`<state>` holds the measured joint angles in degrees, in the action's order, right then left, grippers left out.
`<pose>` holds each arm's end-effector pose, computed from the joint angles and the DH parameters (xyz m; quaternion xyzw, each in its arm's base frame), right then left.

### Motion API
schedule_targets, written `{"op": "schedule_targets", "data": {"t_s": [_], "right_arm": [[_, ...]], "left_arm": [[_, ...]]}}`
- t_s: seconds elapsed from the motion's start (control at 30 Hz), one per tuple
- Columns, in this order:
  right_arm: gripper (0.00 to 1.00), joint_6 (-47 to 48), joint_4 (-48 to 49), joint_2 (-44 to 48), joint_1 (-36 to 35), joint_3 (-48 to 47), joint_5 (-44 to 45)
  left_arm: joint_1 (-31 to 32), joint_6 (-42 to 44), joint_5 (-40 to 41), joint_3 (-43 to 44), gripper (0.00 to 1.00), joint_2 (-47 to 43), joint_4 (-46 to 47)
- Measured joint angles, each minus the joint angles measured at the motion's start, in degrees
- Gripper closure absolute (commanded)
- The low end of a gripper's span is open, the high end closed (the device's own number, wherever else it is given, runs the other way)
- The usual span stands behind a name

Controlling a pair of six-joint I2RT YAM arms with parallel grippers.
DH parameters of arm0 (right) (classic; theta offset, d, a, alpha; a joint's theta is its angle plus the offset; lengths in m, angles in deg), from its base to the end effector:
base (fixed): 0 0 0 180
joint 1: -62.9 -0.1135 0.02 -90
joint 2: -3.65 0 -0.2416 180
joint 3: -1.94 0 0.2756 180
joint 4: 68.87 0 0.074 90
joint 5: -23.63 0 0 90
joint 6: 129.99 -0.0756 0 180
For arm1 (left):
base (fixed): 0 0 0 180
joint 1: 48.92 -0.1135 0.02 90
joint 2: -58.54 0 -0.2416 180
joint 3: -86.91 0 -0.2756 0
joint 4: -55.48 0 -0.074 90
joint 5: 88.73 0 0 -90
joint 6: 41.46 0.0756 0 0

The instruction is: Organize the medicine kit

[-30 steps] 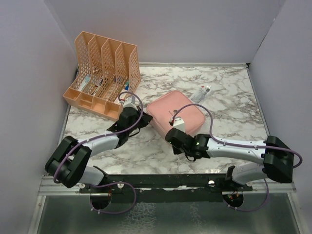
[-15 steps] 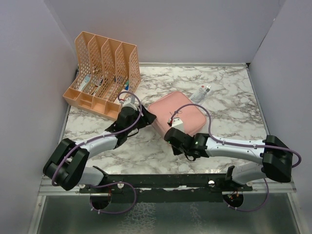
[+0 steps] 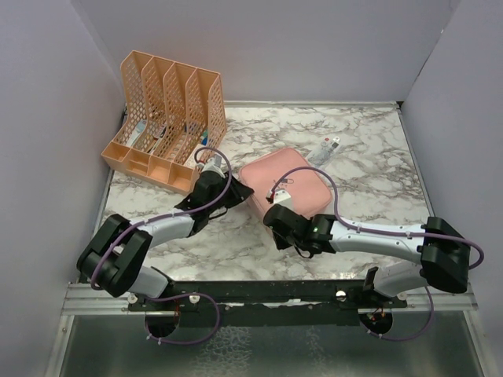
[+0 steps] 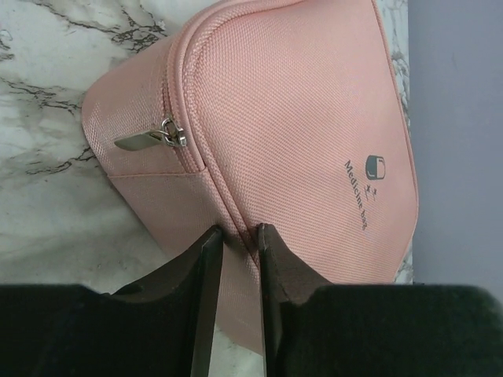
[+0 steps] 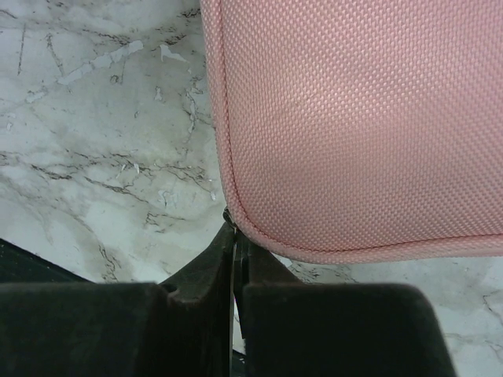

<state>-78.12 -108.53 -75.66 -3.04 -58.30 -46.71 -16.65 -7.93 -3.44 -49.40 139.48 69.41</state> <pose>0.1500 0.2736 0.1368 -0.1834 0.9321 0.1082 0.2930 0.2829 -0.1860 0.1261 -0.1529 0.8209 -0.4085 0.3685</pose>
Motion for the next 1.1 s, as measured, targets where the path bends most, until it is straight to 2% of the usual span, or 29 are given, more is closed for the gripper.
{"op": "schedule_targets", "data": {"t_s": [0.13, 0.5, 0.53, 0.6, 0.67, 0.8, 0.97, 1.03, 1.1], "right_arm": [[0.99, -0.2, -0.1, 0.6, 0.0, 0.0, -0.2], [0.99, -0.8, -1.7, 3.2, 0.1, 1.5, -1.4], [0.99, -0.9, -1.7, 3.3, 0.1, 1.6, -1.4], [0.99, -1.0, -1.7, 3.5, 0.1, 1.8, -1.4], [0.99, -1.1, -2.1, 3.6, 0.1, 1.8, -1.4], [0.99, -1.1, -2.3, 3.6, 0.0, 1.8, -1.4], [0.99, -0.9, -2.1, 3.2, 0.0, 1.8, -1.4], [0.99, -0.5, -1.8, 2.9, 0.0, 1.7, -1.6], [0.99, 0.2, -1.4, 2.8, 0.0, 1.7, -1.7]], "left_arm": [[0.1, -0.2, 0.0, 1.3, 1.00, 1.4, 0.7], [0.1, 0.7, 0.1, 3.7, 1.00, 4.4, 2.0], [0.1, 0.9, 0.0, 3.8, 0.97, 4.5, 2.0], [0.1, 1.5, -0.3, 4.0, 0.71, 4.5, 1.9], [0.1, 2.2, -0.6, 4.1, 0.52, 4.5, 1.7], [0.2, 1.4, -1.2, 4.0, 0.36, 4.3, 1.0], [1.5, -1.9, -2.2, 3.2, 0.34, 3.7, 0.8], [2.0, -2.5, -2.8, 3.2, 0.41, 3.7, 0.6], [2.4, -3.2, -3.3, 3.2, 0.54, 4.0, 0.6]]}}
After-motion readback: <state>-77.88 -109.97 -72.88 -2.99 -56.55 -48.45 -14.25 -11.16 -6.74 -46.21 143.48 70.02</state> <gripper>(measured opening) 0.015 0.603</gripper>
